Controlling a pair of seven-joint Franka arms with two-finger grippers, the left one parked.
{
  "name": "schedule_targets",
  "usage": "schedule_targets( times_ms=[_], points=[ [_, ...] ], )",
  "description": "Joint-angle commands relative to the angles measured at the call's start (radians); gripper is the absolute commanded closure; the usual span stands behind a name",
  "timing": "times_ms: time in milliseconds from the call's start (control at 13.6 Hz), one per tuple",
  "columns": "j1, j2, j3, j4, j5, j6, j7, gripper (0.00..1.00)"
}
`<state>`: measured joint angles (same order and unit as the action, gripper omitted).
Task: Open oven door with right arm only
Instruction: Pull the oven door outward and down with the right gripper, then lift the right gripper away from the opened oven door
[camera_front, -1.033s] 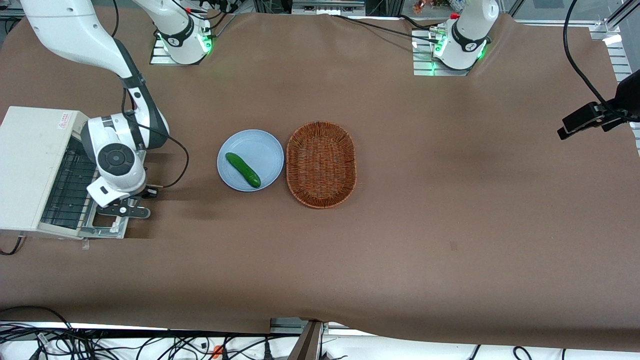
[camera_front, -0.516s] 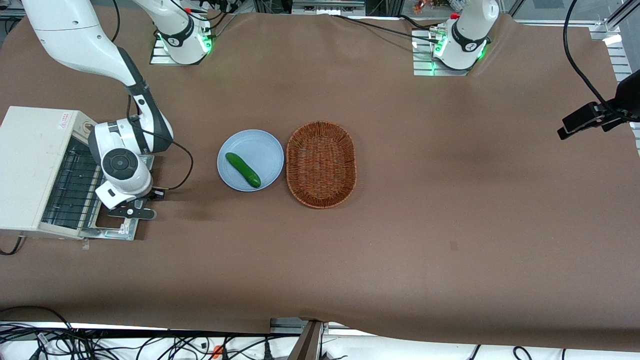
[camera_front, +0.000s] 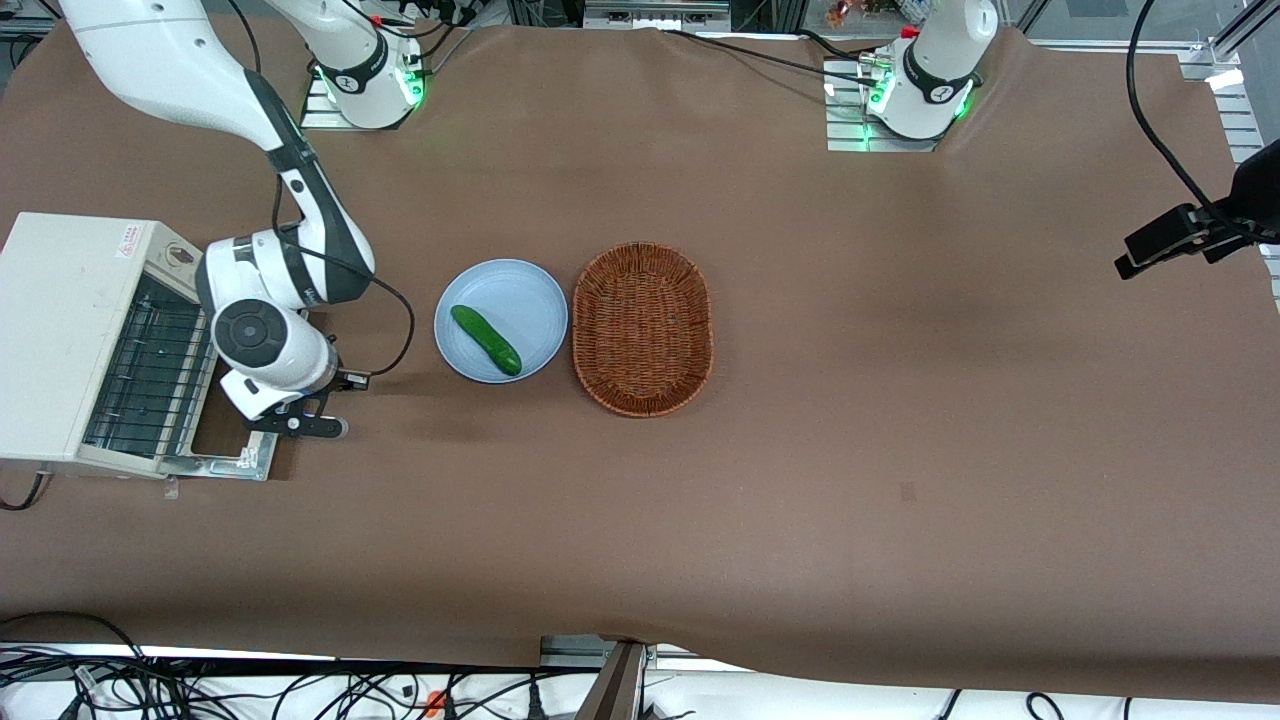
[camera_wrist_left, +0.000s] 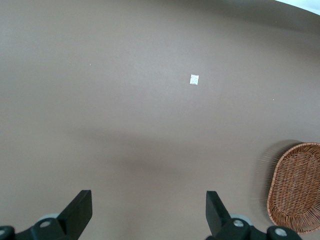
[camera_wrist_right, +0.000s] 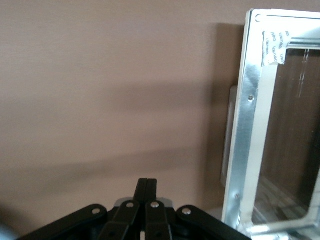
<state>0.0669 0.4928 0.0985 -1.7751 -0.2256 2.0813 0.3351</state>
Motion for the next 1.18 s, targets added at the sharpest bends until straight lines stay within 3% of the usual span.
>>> schedule_targets(
  times_ms=[0,148,221,295,369,738,885,1107],
  points=[
    [-0.029,-0.011,-0.008,0.187,0.193,-0.235,-0.216,0.94],
    [-0.033,-0.037,-0.061,0.307,0.253,-0.378,-0.312,0.80],
    [-0.035,-0.065,-0.077,0.337,0.268,-0.406,-0.367,0.66],
    [-0.045,-0.100,-0.095,0.350,0.290,-0.414,-0.424,0.21],
    [-0.061,-0.143,-0.097,0.356,0.322,-0.415,-0.470,0.00],
    [-0.099,-0.449,-0.099,0.125,0.324,-0.411,-0.453,0.00],
    [-0.110,-0.518,-0.105,0.083,0.275,-0.417,-0.453,0.00],
    [-0.133,-0.545,-0.106,0.055,0.272,-0.469,-0.453,0.00]
  ],
)
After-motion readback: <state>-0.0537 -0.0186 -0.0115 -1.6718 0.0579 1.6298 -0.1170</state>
